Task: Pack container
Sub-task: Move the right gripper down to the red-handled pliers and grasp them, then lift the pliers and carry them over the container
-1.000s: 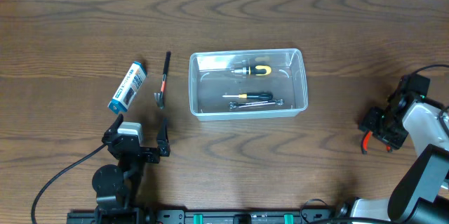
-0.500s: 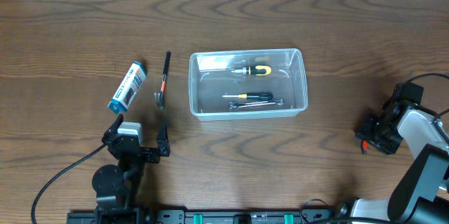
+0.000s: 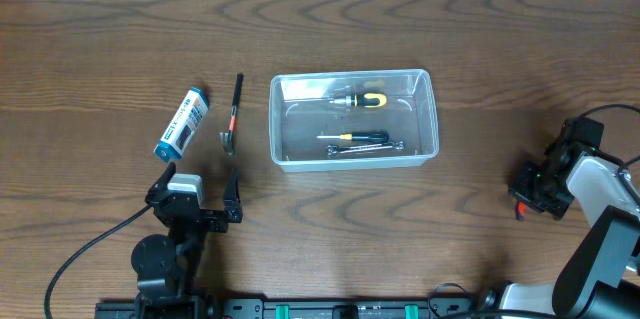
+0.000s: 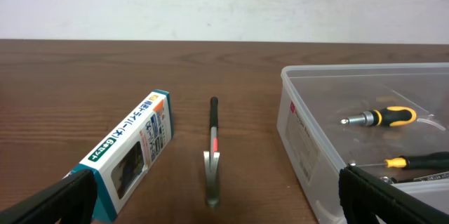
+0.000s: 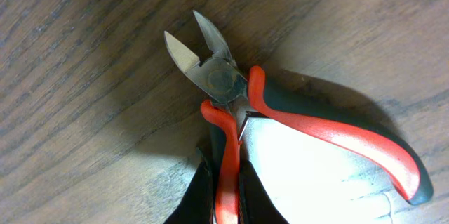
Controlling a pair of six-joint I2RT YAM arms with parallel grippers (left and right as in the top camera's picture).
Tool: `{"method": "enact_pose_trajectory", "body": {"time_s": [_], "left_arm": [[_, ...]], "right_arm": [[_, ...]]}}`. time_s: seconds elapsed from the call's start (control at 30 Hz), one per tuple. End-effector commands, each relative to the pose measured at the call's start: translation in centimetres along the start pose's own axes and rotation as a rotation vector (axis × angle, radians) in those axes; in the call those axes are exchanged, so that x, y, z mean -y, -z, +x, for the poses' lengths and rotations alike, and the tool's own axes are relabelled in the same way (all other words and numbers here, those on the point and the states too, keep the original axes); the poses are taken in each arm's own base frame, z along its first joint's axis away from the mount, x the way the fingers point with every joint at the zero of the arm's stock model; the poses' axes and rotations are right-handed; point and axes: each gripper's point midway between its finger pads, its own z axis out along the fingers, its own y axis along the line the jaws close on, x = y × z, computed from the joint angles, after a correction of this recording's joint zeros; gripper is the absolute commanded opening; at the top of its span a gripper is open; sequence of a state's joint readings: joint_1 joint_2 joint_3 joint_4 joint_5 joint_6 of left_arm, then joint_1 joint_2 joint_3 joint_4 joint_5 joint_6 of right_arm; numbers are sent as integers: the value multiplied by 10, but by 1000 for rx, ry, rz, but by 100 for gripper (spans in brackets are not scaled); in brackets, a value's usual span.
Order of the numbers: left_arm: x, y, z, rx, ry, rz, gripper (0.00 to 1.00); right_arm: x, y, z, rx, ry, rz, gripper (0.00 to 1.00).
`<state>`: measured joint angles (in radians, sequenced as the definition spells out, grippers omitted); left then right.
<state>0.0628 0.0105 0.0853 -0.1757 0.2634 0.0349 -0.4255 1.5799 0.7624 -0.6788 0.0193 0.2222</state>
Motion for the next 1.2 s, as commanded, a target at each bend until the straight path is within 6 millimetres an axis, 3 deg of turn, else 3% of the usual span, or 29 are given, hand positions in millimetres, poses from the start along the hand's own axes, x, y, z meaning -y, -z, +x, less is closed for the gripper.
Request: {"method": "enact_pose_trajectory", "body": {"time_s": [0.0,0.2,0.37,0.57,0.77,0.9,1.0,1.17], "left_arm": [[1,-1,6,-12,-14,10,98],[1,-1,6,-12,-14,10,98],[1,-1,6,-12,-14,9,98],[1,-1,6,-12,-14,10,98],[1,-1,6,-12,-14,10,98],[1,-1,6,-12,-14,10,98],[1,-1,6,-12,-14,10,98],[1,-1,6,-12,-14,10,98]], "right_arm": [[1,0,2,2,-7,-2,1],[-6,8,-5,7,-5,-35,1],[-16,31,-28,45,8,-55,1],[-59,88,-70,150,94,-164,1],[-132,171,-100,324,331,-303,1],[-190,224,-92,446,598,-368,1],[-236,257,-66,533,885,-394,1],[-283,273,-19,609,1182,-355,1]]}}
